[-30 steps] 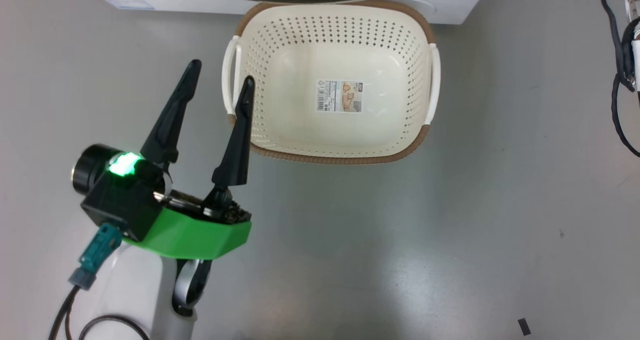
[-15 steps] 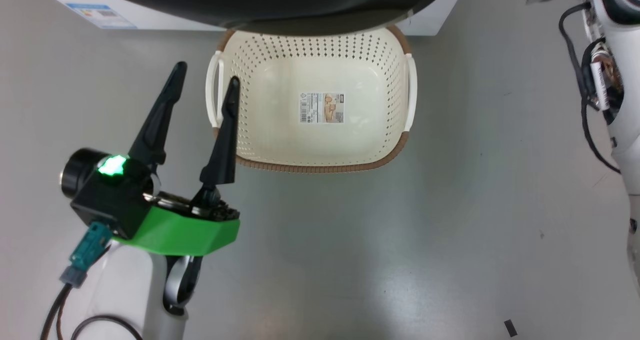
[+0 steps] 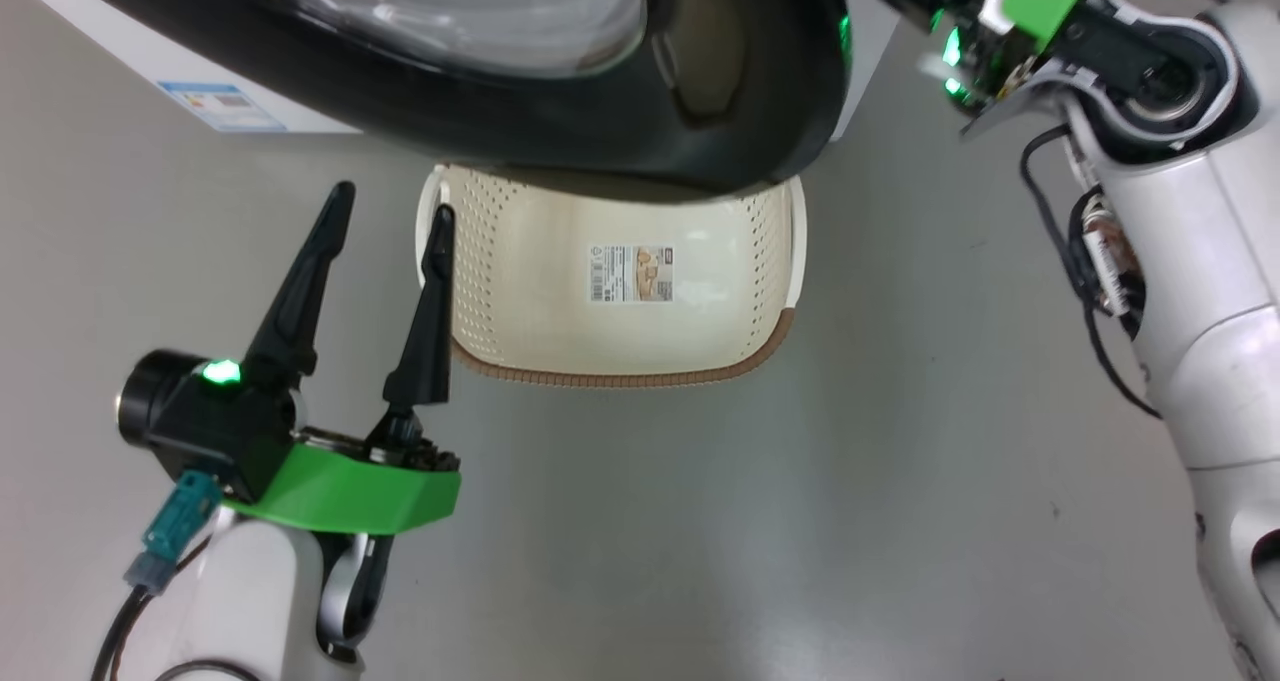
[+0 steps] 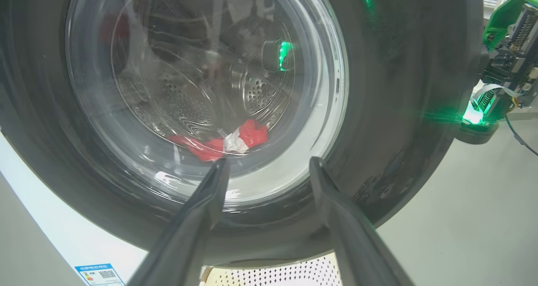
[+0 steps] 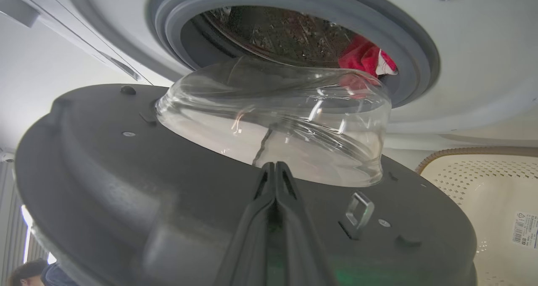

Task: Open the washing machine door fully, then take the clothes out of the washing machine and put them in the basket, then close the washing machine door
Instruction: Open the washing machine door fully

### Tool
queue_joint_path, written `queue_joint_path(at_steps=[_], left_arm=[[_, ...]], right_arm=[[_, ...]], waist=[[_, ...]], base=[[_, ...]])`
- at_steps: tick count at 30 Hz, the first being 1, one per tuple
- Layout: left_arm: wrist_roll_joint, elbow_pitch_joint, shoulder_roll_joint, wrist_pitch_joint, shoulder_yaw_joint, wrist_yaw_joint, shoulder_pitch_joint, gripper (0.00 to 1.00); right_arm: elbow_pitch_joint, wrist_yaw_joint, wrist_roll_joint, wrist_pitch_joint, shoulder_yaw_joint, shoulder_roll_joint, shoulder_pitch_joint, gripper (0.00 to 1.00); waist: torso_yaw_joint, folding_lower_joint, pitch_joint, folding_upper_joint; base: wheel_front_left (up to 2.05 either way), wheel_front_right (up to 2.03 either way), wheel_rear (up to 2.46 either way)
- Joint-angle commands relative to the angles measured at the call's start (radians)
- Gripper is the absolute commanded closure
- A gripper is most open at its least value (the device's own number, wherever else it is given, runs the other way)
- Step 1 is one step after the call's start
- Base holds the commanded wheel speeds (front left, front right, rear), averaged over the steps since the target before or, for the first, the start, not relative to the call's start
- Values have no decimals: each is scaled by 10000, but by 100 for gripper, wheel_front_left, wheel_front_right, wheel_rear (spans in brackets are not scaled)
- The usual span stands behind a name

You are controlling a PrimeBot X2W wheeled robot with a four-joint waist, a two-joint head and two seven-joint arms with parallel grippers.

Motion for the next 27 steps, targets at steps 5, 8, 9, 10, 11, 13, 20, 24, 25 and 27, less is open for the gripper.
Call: queue_joint_path(at_steps=[5,8,9,10,11,13,20,24,25,27], left_arm=[[112,-136,254,-49,392,-56,312,0],[116,-136,249,-49,420,-56,332,0],[120,-138,247,-49,426,-56,331,0],[124,-139,245,-49,433,-56,329,0],[128,-140,243,-49,439,-56,328,0],[127,-134,240,-49,461,-56,327,0],[110,-83,229,-49,542,-56,309,0],[107,-33,222,-49,603,-56,289,0],[103,-18,220,-49,622,-56,289,0],[95,3,217,-49,673,-56,292,0]], right_arm=[[-368,52,-32,85,108,378,369,100],[-379,52,-30,76,85,403,417,100],[-382,52,-39,63,79,409,435,100],[-370,52,-56,36,71,412,457,100],[-359,52,-92,-1,72,414,476,100],[-322,52,-224,-176,66,396,506,100],[-378,52,-954,-1381,74,307,714,0],[-789,52,-1521,-2357,141,89,992,0],[-968,52,-1804,-2665,263,-30,1082,0],[-1219,52,-2295,-3353,469,-223,1298,0]], waist=[[-68,-1,-383,0],[-68,-1,-413,0],[-67,-1,-413,0],[-64,-1,-414,0],[-65,-1,-411,0],[-70,-1,-398,0],[-143,-1,-365,0],[-219,-1,-402,0],[-244,-1,-418,0],[-302,-1,-441,0]], base=[[0,0,0],[0,0,0],[0,0,0],[0,0,0],[0,0,0],[0,0,0],[0,0,0],[0,0,0],[0,0,0],[0,0,0]])
